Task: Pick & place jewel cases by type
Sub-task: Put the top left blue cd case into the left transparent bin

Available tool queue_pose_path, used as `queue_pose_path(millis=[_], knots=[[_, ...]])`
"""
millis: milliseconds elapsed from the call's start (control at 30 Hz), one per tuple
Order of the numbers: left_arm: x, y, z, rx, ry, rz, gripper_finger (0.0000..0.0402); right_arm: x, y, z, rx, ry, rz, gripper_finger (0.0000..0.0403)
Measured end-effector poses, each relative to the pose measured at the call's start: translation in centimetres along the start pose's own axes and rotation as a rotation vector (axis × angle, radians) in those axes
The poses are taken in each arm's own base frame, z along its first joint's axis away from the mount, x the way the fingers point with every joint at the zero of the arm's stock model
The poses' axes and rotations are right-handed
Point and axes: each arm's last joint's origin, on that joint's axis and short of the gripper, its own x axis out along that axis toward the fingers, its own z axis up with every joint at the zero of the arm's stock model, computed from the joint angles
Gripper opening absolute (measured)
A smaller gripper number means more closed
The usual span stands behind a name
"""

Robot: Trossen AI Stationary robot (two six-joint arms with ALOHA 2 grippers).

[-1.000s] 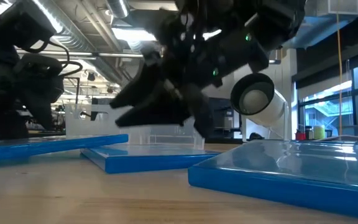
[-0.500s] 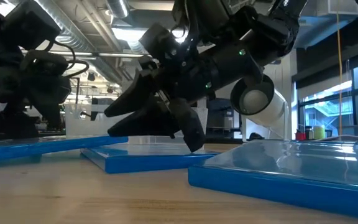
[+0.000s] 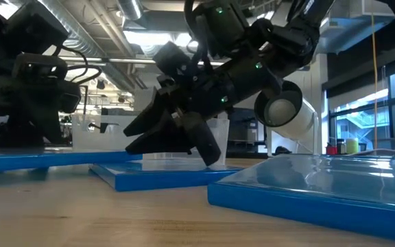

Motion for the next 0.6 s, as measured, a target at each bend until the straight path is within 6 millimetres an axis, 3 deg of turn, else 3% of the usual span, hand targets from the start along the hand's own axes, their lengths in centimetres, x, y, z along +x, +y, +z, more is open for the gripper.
queue_pose_path(millis=[367,600], knots=[[-0.03,-0.33,0.03,-0.010,0.021,-0.046,0.0136,-0.01,0.13,0.02,-0.002,-0.003,0.014,0.0217],[-0.38,-0.95,0.19,-0.010,0.021,-0.121,0.0109,-0.04,0.33,-0.11,-0.013,0.012,0.034,0.0217]])
